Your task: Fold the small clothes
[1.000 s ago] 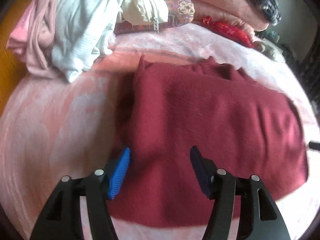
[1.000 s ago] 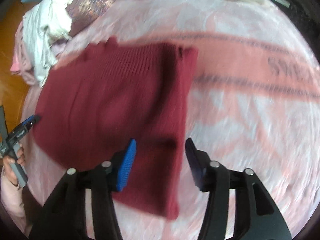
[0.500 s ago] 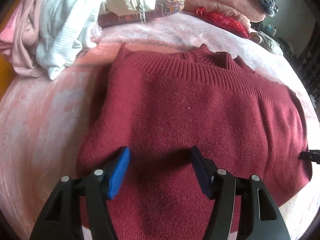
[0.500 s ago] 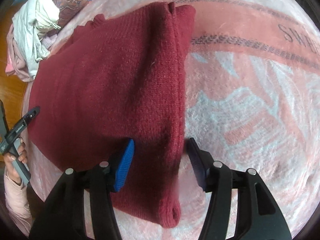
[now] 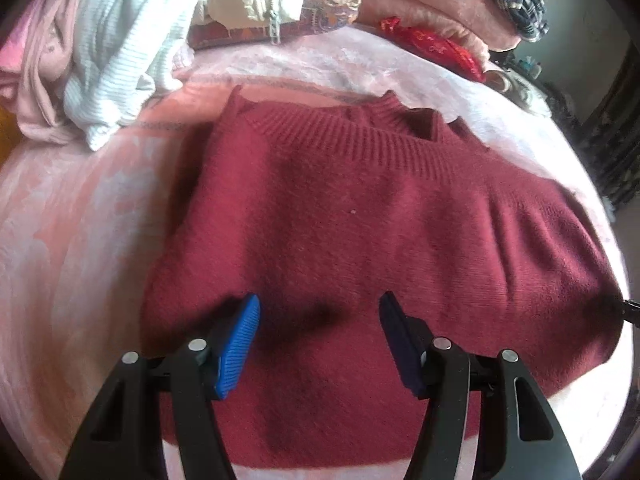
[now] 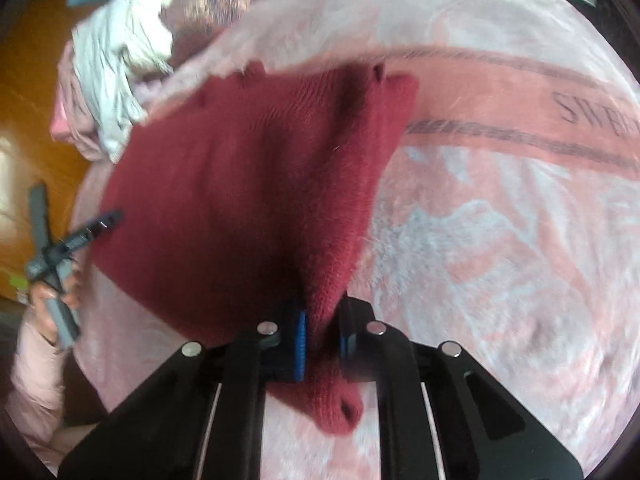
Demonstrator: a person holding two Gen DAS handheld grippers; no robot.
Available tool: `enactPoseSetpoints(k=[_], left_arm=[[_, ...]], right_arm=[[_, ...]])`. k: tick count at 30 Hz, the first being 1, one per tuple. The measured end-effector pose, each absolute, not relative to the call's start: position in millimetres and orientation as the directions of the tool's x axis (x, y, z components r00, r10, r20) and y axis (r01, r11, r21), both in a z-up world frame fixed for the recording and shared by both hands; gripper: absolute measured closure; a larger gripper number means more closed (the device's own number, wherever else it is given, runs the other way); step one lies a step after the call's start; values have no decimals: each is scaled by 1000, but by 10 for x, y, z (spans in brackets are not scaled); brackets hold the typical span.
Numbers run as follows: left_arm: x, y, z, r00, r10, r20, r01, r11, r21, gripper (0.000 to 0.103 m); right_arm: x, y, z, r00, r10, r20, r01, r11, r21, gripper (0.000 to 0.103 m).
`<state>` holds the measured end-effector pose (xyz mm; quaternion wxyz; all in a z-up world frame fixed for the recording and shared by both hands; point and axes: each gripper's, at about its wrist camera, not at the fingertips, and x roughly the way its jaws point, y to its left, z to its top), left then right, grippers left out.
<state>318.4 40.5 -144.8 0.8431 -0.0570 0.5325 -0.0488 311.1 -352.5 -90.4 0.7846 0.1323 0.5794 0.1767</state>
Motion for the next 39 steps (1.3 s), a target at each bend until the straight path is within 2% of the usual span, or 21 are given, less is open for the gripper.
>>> enactPoseSetpoints(k=[3, 7, 11, 16, 19, 24, 39], left_arm=[[3150, 361, -1466, 417, -153, -896, 41, 988, -150, 40], [3162, 274, -1624, 408, -108, -907, 82, 993, -81, 40], [3148, 223, -1641, 422, -93, -902, 114, 992, -49, 37], [3098, 283, -1554, 423, -129, -897, 110, 990, -91, 36], [3019, 336, -1462, 435, -148, -888, 116, 987, -108, 33], [2975, 468, -1391, 439, -181, -880, 100, 983, -152, 32], [3250, 727, -1454, 402, -233, -886, 57, 972, -230, 33]], right_arm=[[3043, -3585, -1053, 232, 412, -881, -96, 911, 401, 93], [3090, -3587, -1548, 155, 418, -895, -10, 906, 422, 92], [3127, -3494, -1489, 155, 378, -913, -23, 925, 379, 92], [3126, -3465, -1372, 166, 369, -914, 15, 926, 377, 91], [3145, -3270, -1108, 203, 350, -914, -29, 936, 352, 91], [3196, -2822, -753, 249, 321, -914, -120, 946, 300, 91], [3341, -1441, -707, 200, 336, -920, -347, 903, 254, 91]])
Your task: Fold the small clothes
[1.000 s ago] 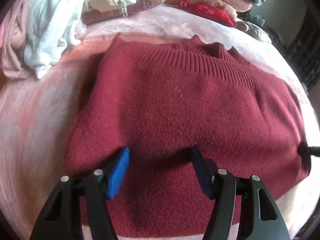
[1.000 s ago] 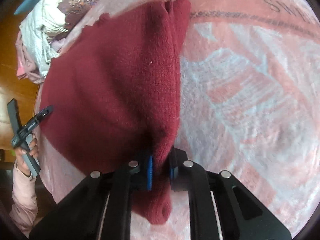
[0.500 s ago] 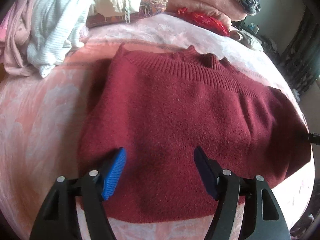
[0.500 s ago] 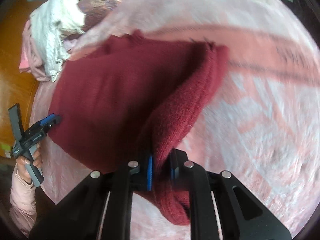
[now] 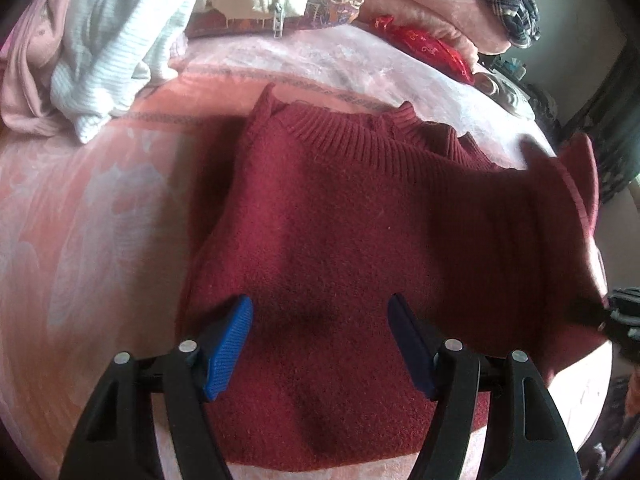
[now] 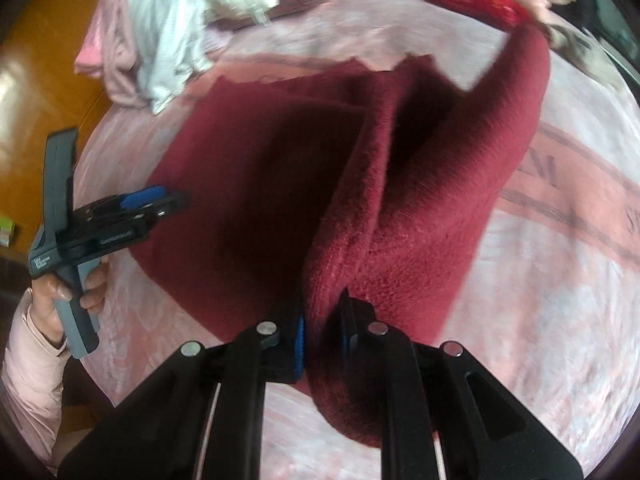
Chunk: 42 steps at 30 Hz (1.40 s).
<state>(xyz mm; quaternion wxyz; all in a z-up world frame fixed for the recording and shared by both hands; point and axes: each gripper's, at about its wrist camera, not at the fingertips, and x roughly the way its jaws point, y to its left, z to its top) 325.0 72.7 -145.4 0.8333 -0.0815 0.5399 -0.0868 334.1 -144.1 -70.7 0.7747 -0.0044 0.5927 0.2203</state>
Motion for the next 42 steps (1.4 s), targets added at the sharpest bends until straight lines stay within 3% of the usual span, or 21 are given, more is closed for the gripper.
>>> enactPoseSetpoints(k=[5, 6, 8, 10, 16, 19, 25, 34, 36, 38, 39, 40, 42], left_arm=[[3232, 730, -1458, 409, -236, -882, 63, 971, -231, 32], [3228, 721, -1455, 411, -236, -880, 60, 971, -233, 31], [3231, 705, -1441, 413, -240, -879, 54, 969, -240, 31], [3214, 675, -1406, 417, -265, -870, 54, 962, -268, 31], [3159, 390, -1274, 411, -378, -830, 111, 924, -367, 31], [3173, 210, -1267, 390, -436, -811, 126, 898, -422, 19], [3280, -222, -1308, 359, -470, -806, 138, 881, -452, 18], [3341, -728, -1437, 318, -470, -824, 194, 883, -428, 18], [3342, -815, -1457, 315, -464, -828, 203, 885, -419, 24], [3331, -891, -1468, 321, -455, -831, 219, 889, -402, 51], [3332, -915, -1474, 318, -458, -831, 228, 887, -402, 57], [3329, -922, -1470, 326, -456, -828, 230, 888, -398, 72], [3309, -919, -1443, 332, -477, -814, 241, 877, -416, 81]], right_arm=[[3396, -1110, -1077, 155, 291, -944, -370, 903, 217, 86], [3405, -1099, -1145, 145, 296, -944, -367, 902, 226, 81], [3416, -1149, -1187, 121, 381, -917, -351, 880, 319, 59], [3401, -1264, -1101, 103, 471, -876, -337, 845, 414, 52], [3163, -1848, -640, 90, 673, -734, -294, 722, 626, 51], [3036, -2172, -498, 164, 623, -764, -290, 771, 567, 50], [2977, -2626, -750, 194, 578, -793, -192, 815, 547, 50], [2873, -2846, -998, 168, 519, -838, -198, 851, 487, 50], [2872, -2817, -1049, 153, 521, -840, -191, 849, 492, 50], [2862, -2800, -1099, 142, 517, -844, -188, 852, 489, 50], [2858, -2796, -1118, 138, 514, -846, -185, 853, 488, 50], [2856, -2798, -1129, 136, 514, -847, -182, 854, 488, 50], [2865, -2809, -1146, 134, 513, -848, -173, 855, 489, 50]])
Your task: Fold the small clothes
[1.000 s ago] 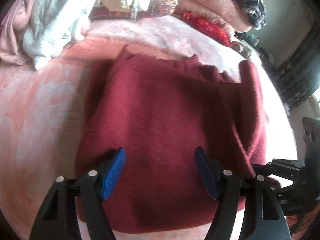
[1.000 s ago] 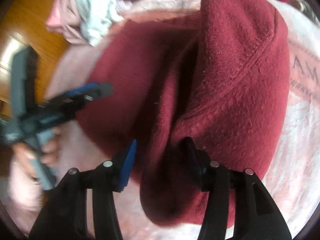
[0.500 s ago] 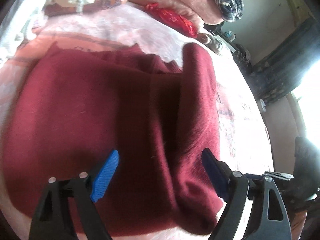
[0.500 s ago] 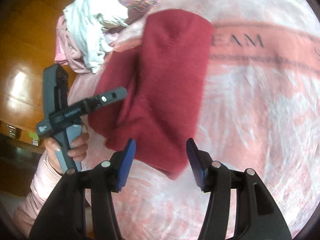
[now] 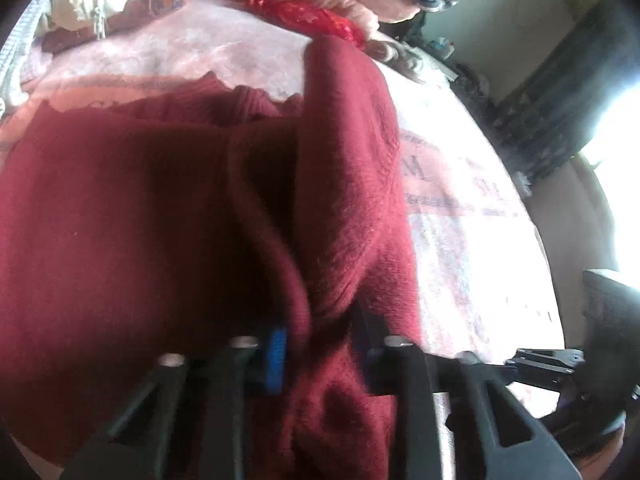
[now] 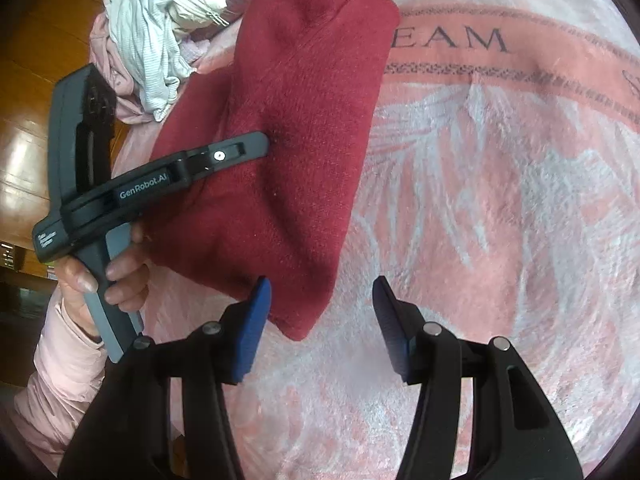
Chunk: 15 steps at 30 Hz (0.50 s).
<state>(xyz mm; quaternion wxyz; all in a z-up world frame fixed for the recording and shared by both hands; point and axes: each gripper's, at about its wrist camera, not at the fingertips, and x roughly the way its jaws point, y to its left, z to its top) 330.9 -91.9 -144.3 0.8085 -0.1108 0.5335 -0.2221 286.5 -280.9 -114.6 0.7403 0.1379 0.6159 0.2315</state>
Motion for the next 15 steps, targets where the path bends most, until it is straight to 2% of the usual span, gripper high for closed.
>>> enactPoseSetpoints(k=[9, 15], left_arm=[[3243, -504, -1180, 403, -537, -741, 241, 843, -481, 84], [3176, -67, -878, 461, -532, -710, 262, 846, -464, 84]], right_arm=[[2957, -2629, -1225, 113, 520, -847, -158, 851, 501, 49], [2968, -2399, -1279, 85, 526, -846, -188, 843, 505, 47]])
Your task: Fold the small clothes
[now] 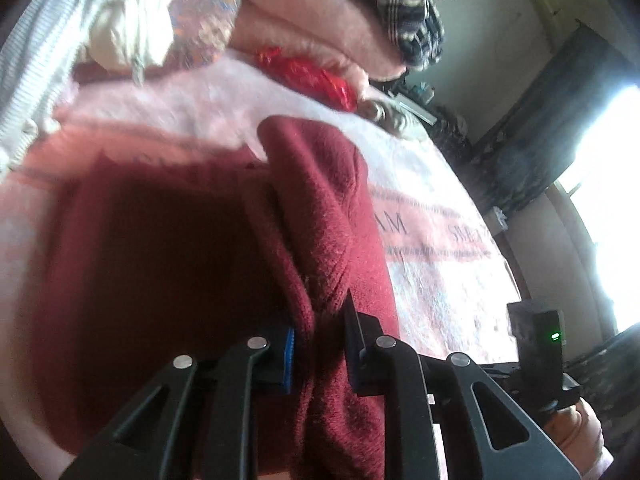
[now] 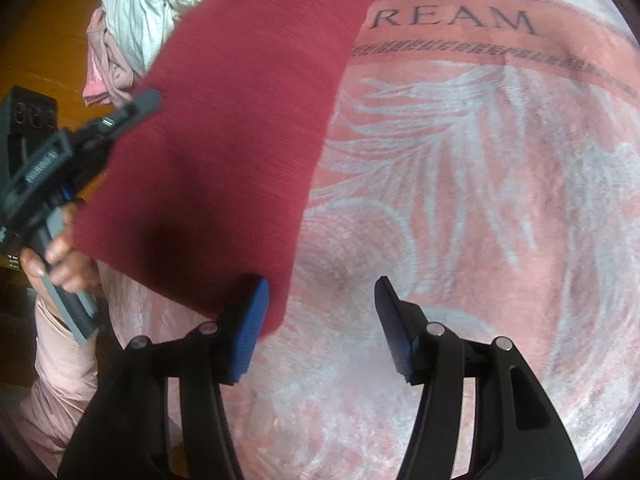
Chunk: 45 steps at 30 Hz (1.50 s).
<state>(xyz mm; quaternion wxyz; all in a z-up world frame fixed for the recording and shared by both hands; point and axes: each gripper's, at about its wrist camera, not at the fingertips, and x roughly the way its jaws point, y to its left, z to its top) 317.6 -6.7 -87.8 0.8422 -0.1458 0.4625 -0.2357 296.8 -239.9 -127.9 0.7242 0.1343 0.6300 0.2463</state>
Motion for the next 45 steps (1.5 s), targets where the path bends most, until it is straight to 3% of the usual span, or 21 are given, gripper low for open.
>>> enactPoseSetpoints(k=[6, 13, 22, 27, 30, 32, 34, 36, 40, 45], left_arm=[[3182, 658, -730, 540, -464, -702, 202, 882, -427, 84], [3217, 1272, -1048, 519, -428, -740, 107, 891, -441, 84], [3176, 1462, -905, 572, -396, -718, 123, 907, -403, 84], [3285, 1474, -1378, 479, -344, -808, 63, 931, -359, 83], [3271, 1494, -1533, 477, -337, -812, 50, 933, -357, 80], [3236, 1501, -1469, 478, -333, -813, 41, 933, -358, 72], [3156, 1509, -1365, 488, -312, -816, 30, 940, -341, 49], [3041, 1498, -1287, 492, -314, -812, 44, 940, -337, 36], [2745, 1460, -1244, 454, -286, -844, 42, 953, -301, 30], [2585, 1494, -1383, 397, -307, -865, 7, 943, -332, 30]], right_arm=[[2932, -2145, -1291, 58, 527, -848, -241, 832, 500, 47], [2912, -1871, -1341, 23, 524, -851, -257, 826, 502, 47], [2845, -1789, -1359, 5, 528, -849, -287, 814, 505, 47], [2870, -1696, -1386, -6, 521, -853, -289, 816, 500, 47], [2887, -1627, -1395, -14, 535, -845, -284, 808, 516, 47], [2901, -1583, -1376, -13, 549, -836, -283, 800, 530, 47], [2912, -1570, -1353, -6, 552, -834, -282, 799, 531, 47], [2925, -1607, -1312, 5, 544, -839, -274, 808, 522, 47], [2896, -1720, -1100, 58, 535, -843, -287, 817, 499, 42], [2982, -1649, -1094, 42, 621, -783, -263, 763, 591, 37]])
